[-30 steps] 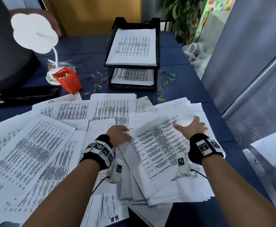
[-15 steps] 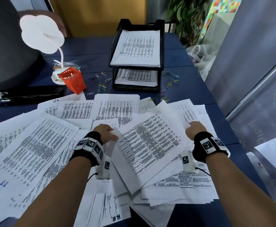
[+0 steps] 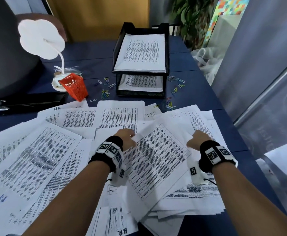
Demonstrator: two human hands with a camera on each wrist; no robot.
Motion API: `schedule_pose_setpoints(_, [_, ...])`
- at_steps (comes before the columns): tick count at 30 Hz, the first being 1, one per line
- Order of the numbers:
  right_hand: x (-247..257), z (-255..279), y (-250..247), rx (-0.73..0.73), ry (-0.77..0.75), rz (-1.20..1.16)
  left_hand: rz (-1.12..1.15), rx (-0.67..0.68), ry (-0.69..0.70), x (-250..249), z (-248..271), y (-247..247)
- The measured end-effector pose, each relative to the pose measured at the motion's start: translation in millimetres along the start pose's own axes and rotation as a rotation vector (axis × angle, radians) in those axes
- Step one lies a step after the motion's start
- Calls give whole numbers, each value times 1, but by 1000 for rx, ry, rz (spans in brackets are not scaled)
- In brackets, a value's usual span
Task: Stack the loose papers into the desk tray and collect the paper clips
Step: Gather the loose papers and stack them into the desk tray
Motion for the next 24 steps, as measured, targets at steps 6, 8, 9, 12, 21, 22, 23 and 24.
schedule_pose_setpoints(6, [-19,3,-12,-247,190,-291,239,-87,2,34,4,-12])
schedule_pose_setpoints(8, [-19,3,-10,-257,217,-462,310,-107,-36,52,6,-13])
schedule_pose_setpoints(9, [-17,2,-7,-233,234,-552,349,-108,-58,59,8,-12])
schedule_pose_setpoints(12, [-6,1,11,-78,219,-605,424,-1,-155,73,11,-2])
schedule_pose_setpoints(21, [33,19,11,40,-92,-401,95,-21,-64,31,4,1])
schedule_pose_setpoints(22, [33,19,12,45,-98,-409,88,-17,-66,28,3,4])
schedule_pose_setpoints(23, [33,19,13,50,-107,-411,111,-38,-68,26,2,5])
schedule_pose_setpoints(24, [33,19,13,47,-113,-422,157,-72,-90,26,2,5])
Point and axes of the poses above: each hand's wrist, its own z-axis away from the middle knuckle, its own y-axis out of the palm, x = y × z, the point moved 7 cm from there along -z, towards the middle knuckle, and after that the axes turned 9 degrees about -x, right-handed, at the moved point
